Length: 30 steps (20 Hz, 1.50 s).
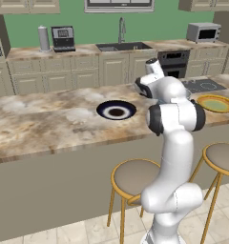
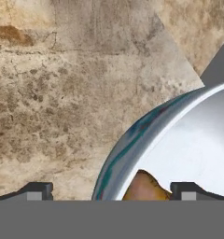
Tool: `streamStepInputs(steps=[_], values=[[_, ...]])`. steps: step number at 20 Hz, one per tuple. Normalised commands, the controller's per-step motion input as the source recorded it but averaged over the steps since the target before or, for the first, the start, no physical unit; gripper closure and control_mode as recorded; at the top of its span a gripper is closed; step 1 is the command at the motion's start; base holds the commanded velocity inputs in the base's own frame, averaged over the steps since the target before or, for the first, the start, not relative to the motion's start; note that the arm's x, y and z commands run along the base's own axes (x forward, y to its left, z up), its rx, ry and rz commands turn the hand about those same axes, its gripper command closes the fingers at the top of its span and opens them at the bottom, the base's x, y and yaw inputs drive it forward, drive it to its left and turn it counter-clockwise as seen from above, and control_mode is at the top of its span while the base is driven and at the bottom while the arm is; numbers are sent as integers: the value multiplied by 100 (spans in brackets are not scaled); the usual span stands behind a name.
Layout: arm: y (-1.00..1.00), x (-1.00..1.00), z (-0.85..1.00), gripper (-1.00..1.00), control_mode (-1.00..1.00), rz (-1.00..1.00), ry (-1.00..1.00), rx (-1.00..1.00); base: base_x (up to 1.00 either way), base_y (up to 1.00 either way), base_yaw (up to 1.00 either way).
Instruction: Pick the chicken drumstick and lemon from their plates and place them in the bowl. Then put the bowl in the fridge.
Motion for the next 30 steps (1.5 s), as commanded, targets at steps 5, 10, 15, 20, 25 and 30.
streamStepInputs(steps=[5,10,15,20,25,30], values=[[-7,16,-13,-100,-100,10,0,0,0,0,0],[0,0,-10,-100,-100,0,0,-1,0,0,0],[0,-2,-11,100,-100,-2,0,0,0,0,0],[-1,-3,-10,100,-100,-8,1,0,0,0,0],[0,-10,-14,100,-100,-7,0,0,0,0,0],[10,-17,34,100,-100,0,-5,1,0,0,0]])
